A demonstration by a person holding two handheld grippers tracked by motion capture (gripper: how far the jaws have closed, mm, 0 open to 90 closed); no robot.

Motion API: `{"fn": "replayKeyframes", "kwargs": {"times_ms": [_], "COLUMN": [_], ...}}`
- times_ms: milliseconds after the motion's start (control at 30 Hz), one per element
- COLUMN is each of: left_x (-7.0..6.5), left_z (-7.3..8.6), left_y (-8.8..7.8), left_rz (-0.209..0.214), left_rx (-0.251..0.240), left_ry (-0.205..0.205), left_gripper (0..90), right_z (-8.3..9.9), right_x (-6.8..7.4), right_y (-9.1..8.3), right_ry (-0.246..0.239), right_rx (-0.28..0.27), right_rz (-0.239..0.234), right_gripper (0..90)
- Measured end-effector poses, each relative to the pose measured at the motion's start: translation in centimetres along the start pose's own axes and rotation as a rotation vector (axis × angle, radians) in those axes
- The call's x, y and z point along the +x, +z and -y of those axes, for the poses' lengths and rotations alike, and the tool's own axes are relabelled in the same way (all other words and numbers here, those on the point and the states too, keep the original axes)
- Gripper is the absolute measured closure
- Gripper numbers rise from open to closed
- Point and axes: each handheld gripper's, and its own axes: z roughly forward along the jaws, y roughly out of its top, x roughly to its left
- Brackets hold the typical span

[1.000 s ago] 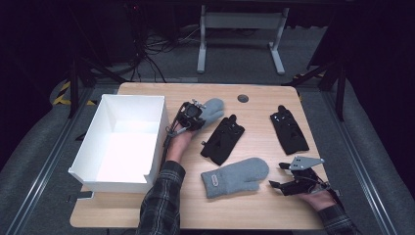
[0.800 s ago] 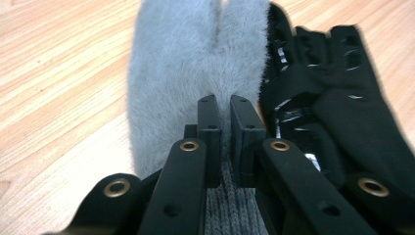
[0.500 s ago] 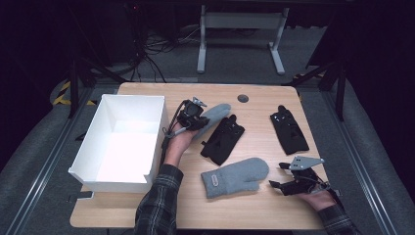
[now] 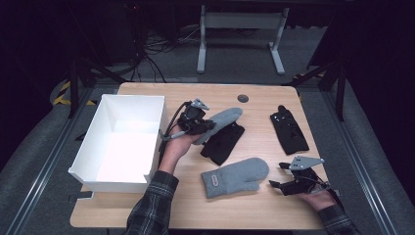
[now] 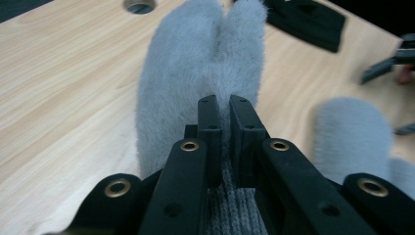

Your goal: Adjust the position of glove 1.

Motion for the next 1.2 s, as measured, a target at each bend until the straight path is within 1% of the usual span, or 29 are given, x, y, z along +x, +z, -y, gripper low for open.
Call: {"fn": "replayKeyframes", "kwargs": {"times_ms": [33, 67, 100, 167, 300, 333, 367, 533, 733, 800, 833, 1000, 1033, 1067, 1200], "left_x": [-0.2, -0.8, -0.8, -1.5, -2.6, -2.9, -3.3, -4.4, -5.9, -6.3, -6.5, -7.5, -7.7, -7.9, -8.4], "left_z": [0.0, -0.1, -0.1, -0.1, 0.1, 0.1, 0.2, 0.9, 1.9, 2.1, 2.3, 3.1, 3.2, 3.4, 4.0], "left_y": [-0.1, -0.4, -0.4, -0.7, -0.9, -0.9, -1.0, -1.2, -1.7, -1.8, -1.9, -1.7, -1.6, -1.5, -1.1], "left_rz": [0.006, 0.026, 0.026, 0.048, 0.096, 0.104, 0.106, 0.13, 0.171, 0.179, 0.184, 0.223, 0.231, 0.236, 0.248], "left_rx": [-0.001, -0.005, -0.005, -0.007, -0.008, -0.004, 0.0, 0.006, -0.006, 0.0, 0.002, 0.007, 0.008, 0.014, 0.038], "left_ry": [0.008, 0.02, 0.02, 0.035, 0.049, 0.063, 0.075, 0.108, 0.141, 0.168, 0.168, 0.207, 0.21, 0.222, 0.245], "left_gripper": [85.5, 85.5, 85.5, 85.5, 85.5, 85.5, 85.5, 85.6, 85.6, 85.6, 85.6, 85.6, 85.6, 85.6, 85.6], "right_z": [0.0, 0.0, 0.0, 0.0, 0.0, 0.0, 0.0, 0.0, 0.0, 0.0, 0.0, 0.0, 0.0, 0.0, 0.0], "right_x": [0.0, 0.0, 0.0, 0.0, 0.0, 0.0, 0.0, 0.0, 0.0, 0.0, 0.0, 0.0, 0.0, 0.0, 0.0], "right_y": [0.0, 0.0, 0.0, 0.0, 0.0, 0.0, 0.0, 0.0, 0.0, 0.0, 0.0, 0.0, 0.0, 0.0, 0.0], "right_ry": [0.001, 0.001, 0.001, 0.001, 0.002, 0.002, 0.002, 0.002, 0.002, 0.003, 0.003, 0.005, 0.005, 0.007, 0.008], "right_rx": [0.0, 0.0, 0.0, 0.0, 0.0, 0.0, 0.0, 0.0, 0.0, -0.001, -0.001, 0.0, 0.0, 0.0, 0.001], "right_rz": [0.0, 0.001, 0.001, 0.001, 0.002, 0.002, 0.003, 0.003, 0.006, 0.007, 0.007, 0.009, 0.009, 0.009, 0.011], "right_gripper": [18.6, 18.6, 18.6, 18.6, 18.6, 18.6, 18.6, 18.6, 18.6, 18.6, 18.6, 18.6, 18.6, 18.6, 18.6]}}
